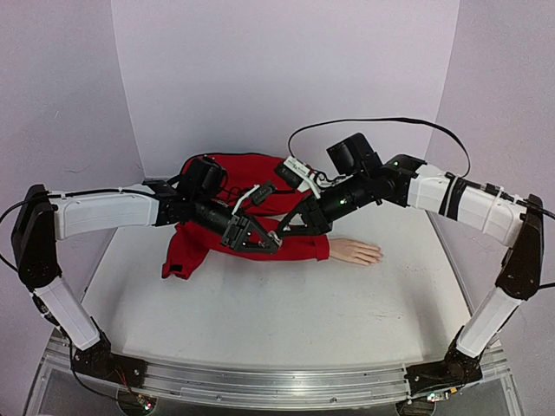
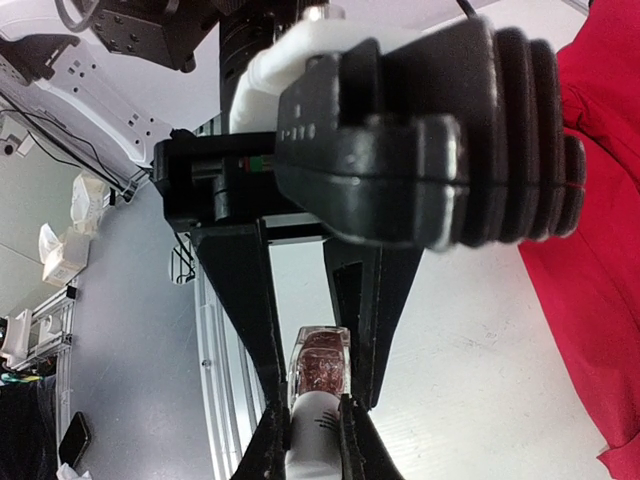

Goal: Paint the nails

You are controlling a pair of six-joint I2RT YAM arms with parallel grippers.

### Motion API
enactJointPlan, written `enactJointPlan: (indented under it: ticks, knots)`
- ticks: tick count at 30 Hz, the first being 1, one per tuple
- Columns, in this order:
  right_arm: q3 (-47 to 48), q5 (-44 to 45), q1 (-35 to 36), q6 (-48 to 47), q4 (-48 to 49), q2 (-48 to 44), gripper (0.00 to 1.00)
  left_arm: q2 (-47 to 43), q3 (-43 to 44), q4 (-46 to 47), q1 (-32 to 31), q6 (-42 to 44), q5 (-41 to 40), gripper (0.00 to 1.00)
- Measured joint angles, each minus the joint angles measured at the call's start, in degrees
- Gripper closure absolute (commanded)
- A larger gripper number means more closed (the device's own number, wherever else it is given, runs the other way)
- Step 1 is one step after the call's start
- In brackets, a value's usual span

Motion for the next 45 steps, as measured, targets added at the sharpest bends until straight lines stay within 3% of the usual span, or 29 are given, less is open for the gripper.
enactJointPlan:
  ticks: [6, 8, 10, 14, 16, 21, 25, 35, 45]
  knots:
    - [0.00, -1.09, -0.48, 0.50, -0.24, 0.00, 0.96, -0.22, 0.07, 0.17, -0.28, 1.88, -0.20, 0.99]
    - [-0.02, -0.28, -0.46, 1.07, -0.15, 0.00, 0.78, -0.52, 0.07, -0.04, -0.28, 1.99, -1.53, 1.00]
    - [-0.02, 1.22, -0.46, 2.14, 0.15, 0.00, 0.68, -0.96, 0.07, -0.02, -0.37, 2.05, -3.69, 1.00]
    - [-0.02, 7.96, -0.42, 7.74, 0.81, 0.00, 0.10, -3.15, -0.22, 0.09, -0.44, 1.68, -12.37, 1.00]
    - [-0.02, 10.88, -0.35, 10.69, 1.49, 0.00, 0.02, -4.98, -1.42, 1.11, -0.44, 1.53, -17.22, 1.00]
    - [-1.66, 19.23, -0.33, 20.11, 6.19, -0.50, 0.02, -9.38, -5.20, 4.15, -0.66, 1.27, -30.45, 1.00]
    - [-1.90, 25.24, -0.35, 27.32, 8.07, -0.92, 0.09, -10.25, -6.80, 8.04, -1.60, 0.22, -38.34, 1.00]
    - [1.90, 28.41, 0.04, 37.42, 15.37, -0.63, 0.30, -10.34, -7.89, 14.19, -6.51, -1.20, -52.09, 1.00]
    - [3.43, 26.77, 0.26, 42.40, 18.84, 4.57, 0.55, -9.90, -7.89, 15.74, -8.74, -1.46, -58.75, 1.00]
